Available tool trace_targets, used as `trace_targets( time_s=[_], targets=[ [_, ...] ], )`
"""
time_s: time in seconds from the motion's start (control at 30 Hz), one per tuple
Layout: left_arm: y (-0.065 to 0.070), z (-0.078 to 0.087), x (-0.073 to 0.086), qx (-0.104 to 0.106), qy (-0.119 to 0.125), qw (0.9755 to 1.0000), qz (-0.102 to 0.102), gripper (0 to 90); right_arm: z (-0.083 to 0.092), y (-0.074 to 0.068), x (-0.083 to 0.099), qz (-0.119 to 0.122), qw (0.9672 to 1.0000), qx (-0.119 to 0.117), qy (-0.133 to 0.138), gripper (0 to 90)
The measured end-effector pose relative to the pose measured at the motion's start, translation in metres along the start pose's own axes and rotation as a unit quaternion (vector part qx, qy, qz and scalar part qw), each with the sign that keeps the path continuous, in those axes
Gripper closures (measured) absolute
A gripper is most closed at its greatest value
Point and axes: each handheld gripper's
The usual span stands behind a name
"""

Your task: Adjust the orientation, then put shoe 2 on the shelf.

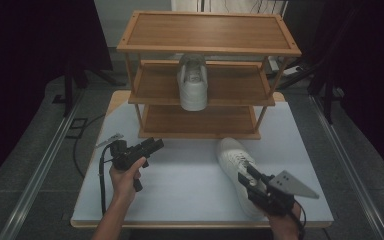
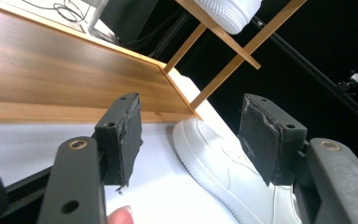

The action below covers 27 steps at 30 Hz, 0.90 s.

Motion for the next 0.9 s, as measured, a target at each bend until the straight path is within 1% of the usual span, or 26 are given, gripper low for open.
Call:
trace_targets(
  time_s=[0.03, 0.07, 0.1, 0.13, 0.17, 0.2, 0.23, 0.27, 0.3, 0.33, 0.4, 0.43, 0.5, 0.53, 0.57, 0.6, 0.63, 0.67, 0.77, 0.83, 0.9],
  targets=[
    [0.000, 0.000, 0.001, 0.000, 0.000, 1.0000, 0.001, 38.6, -0.003, 0.009, -0.006, -0.010, 0.9999, -0.007, 0.008, 57.6],
    [0.001, 0.001, 0.002, 0.002, 0.000, 1.0000, 0.002, 38.6, -0.009, 0.022, -0.013, -0.017, 0.9997, -0.007, 0.015, 55.2],
    [0.001, 0.001, 0.002, 0.002, 0.000, 1.0000, 0.002, 38.5, -0.009, 0.022, -0.013, -0.017, 0.9997, -0.007, 0.015, 55.2],
    [0.001, 0.002, 0.002, 0.003, 0.000, 1.0000, 0.004, 38.5, -0.010, 0.026, -0.014, -0.020, 0.9996, -0.006, 0.019, 55.1],
    [0.001, 0.002, 0.002, 0.006, 0.004, 0.9999, 0.009, 38.4, -0.015, 0.034, -0.015, -0.018, 0.9997, -0.001, 0.017, 53.3],
    [0.001, 0.002, 0.002, 0.006, 0.004, 0.9999, 0.009, 38.3, -0.015, 0.034, -0.015, -0.018, 0.9997, -0.001, 0.017, 53.3],
    [0.001, 0.002, 0.002, 0.007, 0.004, 0.9999, 0.010, 38.3, -0.015, 0.038, -0.014, -0.017, 0.9997, 0.002, 0.016, 53.3],
    [0.002, 0.002, 0.002, 0.009, 0.006, 0.9999, 0.010, 38.4, -0.016, 0.044, -0.011, -0.022, 0.9995, 0.008, 0.019, 53.3],
    [0.002, 0.002, 0.002, 0.009, 0.006, 0.9999, 0.010, 38.4, -0.016, 0.044, -0.011, -0.022, 0.9995, 0.008, 0.019, 53.3],
    [0.003, 0.001, 0.002, 0.009, 0.005, 0.9999, 0.008, 38.4, -0.015, 0.050, -0.008, -0.026, 0.9995, 0.010, 0.017, 53.2],
    [0.003, 0.001, 0.003, 0.008, 0.004, 0.9999, 0.006, 38.4, -0.014, 0.052, -0.007, -0.029, 0.9993, 0.013, 0.018, 53.2],
    [0.004, 0.000, 0.004, 0.009, 0.002, 0.9999, 0.005, 38.4, -0.013, 0.056, -0.005, -0.031, 0.9992, 0.014, 0.020, 52.7],
    [0.003, -0.001, 0.005, 0.008, -0.002, 1.0000, 0.003, 38.4, -0.013, 0.059, -0.004, -0.033, 0.9991, 0.017, 0.019, 52.4],
    [0.001, -0.002, 0.007, 0.007, -0.006, 0.9999, 0.006, 38.3, -0.013, 0.064, -0.002, -0.039, 0.9988, 0.016, 0.024, 51.4],
    [0.001, -0.002, 0.007, 0.007, -0.006, 0.9999, 0.006, 38.2, -0.013, 0.066, -0.001, -0.041, 0.9988, 0.013, 0.025, 51.2],
    [-0.001, -0.004, 0.010, 0.003, -0.012, 0.9999, 0.009, 38.3, -0.014, 0.069, 0.001, -0.046, 0.9985, 0.014, 0.025, 51.2],
    [-0.001, -0.004, 0.010, 0.003, -0.012, 0.9999, 0.009, 38.2, -0.014, 0.069, 0.001, -0.046, 0.9985, 0.014, 0.025, 51.2],
    [-0.003, -0.006, 0.011, 0.001, -0.018, 0.9998, 0.008, 38.2, -0.017, 0.073, 0.004, -0.051, 0.9984, 0.014, 0.019, 50.8],
    [-0.003, -0.007, 0.012, 0.001, -0.019, 0.9998, 0.007, 38.2, -0.023, 0.080, 0.011, -0.055, 0.9983, 0.020, 0.004, 50.5],
    [-0.003, -0.006, 0.011, 0.001, -0.017, 0.9998, 0.008, 38.2, -0.026, 0.081, 0.013, -0.058, 0.9981, 0.020, 0.001, 50.5],
    [-0.003, -0.004, 0.011, 0.000, -0.017, 0.9998, 0.008, 38.2, -0.031, 0.082, 0.019, -0.061, 0.9980, 0.013, -0.014, 50.5]
  ],
)
Point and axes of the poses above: each handheld gripper's, and its own axes: z roughly backward along the jaws, x roughly out of its underside, y roughly to its right, and after that the axes turned 3 degrees about -y, right-handed
